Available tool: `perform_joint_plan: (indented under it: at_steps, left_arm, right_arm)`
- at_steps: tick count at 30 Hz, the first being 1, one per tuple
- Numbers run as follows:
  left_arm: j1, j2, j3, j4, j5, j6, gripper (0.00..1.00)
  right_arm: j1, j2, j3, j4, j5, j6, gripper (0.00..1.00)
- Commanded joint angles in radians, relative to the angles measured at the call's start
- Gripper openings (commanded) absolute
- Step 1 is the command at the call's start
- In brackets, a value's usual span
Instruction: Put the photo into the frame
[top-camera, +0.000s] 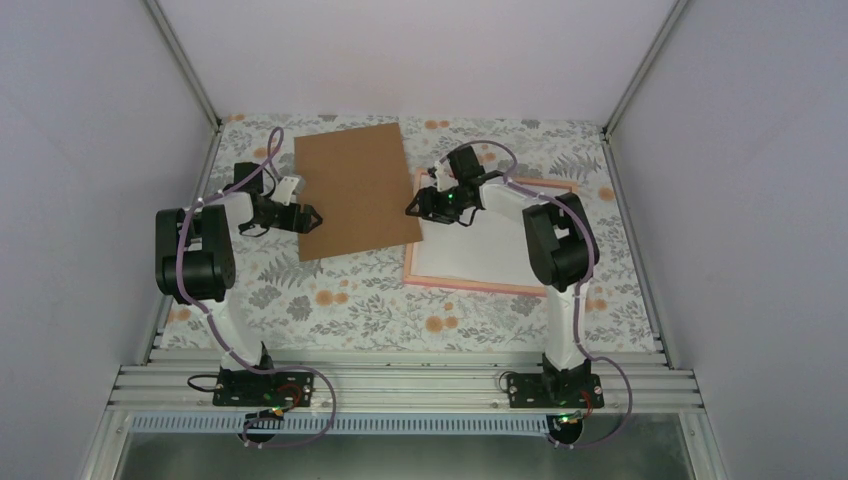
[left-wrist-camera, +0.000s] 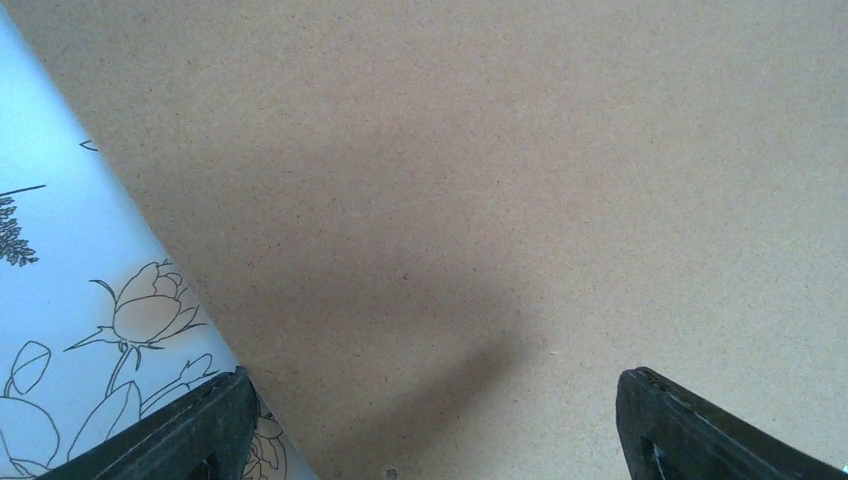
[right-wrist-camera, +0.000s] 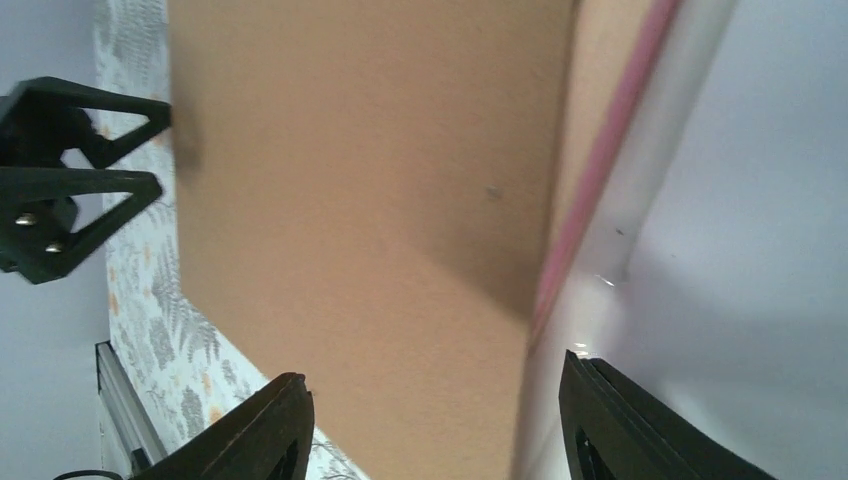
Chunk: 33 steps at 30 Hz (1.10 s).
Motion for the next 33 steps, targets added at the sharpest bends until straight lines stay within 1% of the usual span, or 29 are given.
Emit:
perform_joint_plan:
  at_steps: [1,5,9,13,17,18,20,23,27,30,32,33]
  left_arm:
    - [-0.009,0.044,-0.030,-0.125,0.017,-0.013,0.90]
    - [-0.009,0.046,-0.030,-0.123,0.017,-0.014,0.90]
    - [-0.010,0.048,-0.034,-0.117,0.025,-0.015,0.90]
    - [-0.009,0.055,-0.033,-0.113,0.032,-0.014,0.89]
    - [-0.009,0.059,-0.027,-0.111,0.043,-0.012,0.89]
    - [-0.009,0.058,-0.025,-0.111,0.047,-0.010,0.89]
    - [-0.009,0.050,-0.022,-0.109,0.049,-0.006,0.88]
    - [-0.009,0.025,-0.015,-0.114,0.049,0.010,0.89]
    - [-0.009,-0.011,-0.005,-0.115,0.054,0.027,0.89]
    - [-0.009,-0.025,0.002,-0.126,0.065,0.033,0.89]
    - [-0.009,-0.056,0.008,-0.135,0.047,0.043,0.89]
    - [-0.010,-0.098,0.015,-0.139,0.030,0.063,0.89]
  right_arm:
    - [-0.004,0.058,0.021,-0.032,-0.019,0.009,0.61]
    - [-0.004,0.089,0.042,-0.019,-0.063,0.031,0.57]
    - [-0.005,0.079,0.043,0.014,-0.120,0.038,0.45]
    - [0.000,0.059,0.037,0.044,-0.156,0.037,0.43]
    - [-0.001,0.104,0.075,0.012,-0.187,0.048,0.43]
    - [-0.002,0.113,0.082,0.011,-0.206,0.057,0.41]
    - [-0.006,0.113,0.084,0.028,-0.251,0.076,0.32]
    - [-0.006,0.083,0.087,0.064,-0.300,0.091,0.27]
    - [-0.007,0.080,0.121,0.067,-0.363,0.108,0.17]
    - [-0.006,0.082,0.134,0.082,-0.397,0.127,0.04]
    - [-0.011,0.074,0.139,0.091,-0.414,0.142,0.04]
    - [-0.015,0.068,0.140,0.097,-0.420,0.156,0.04]
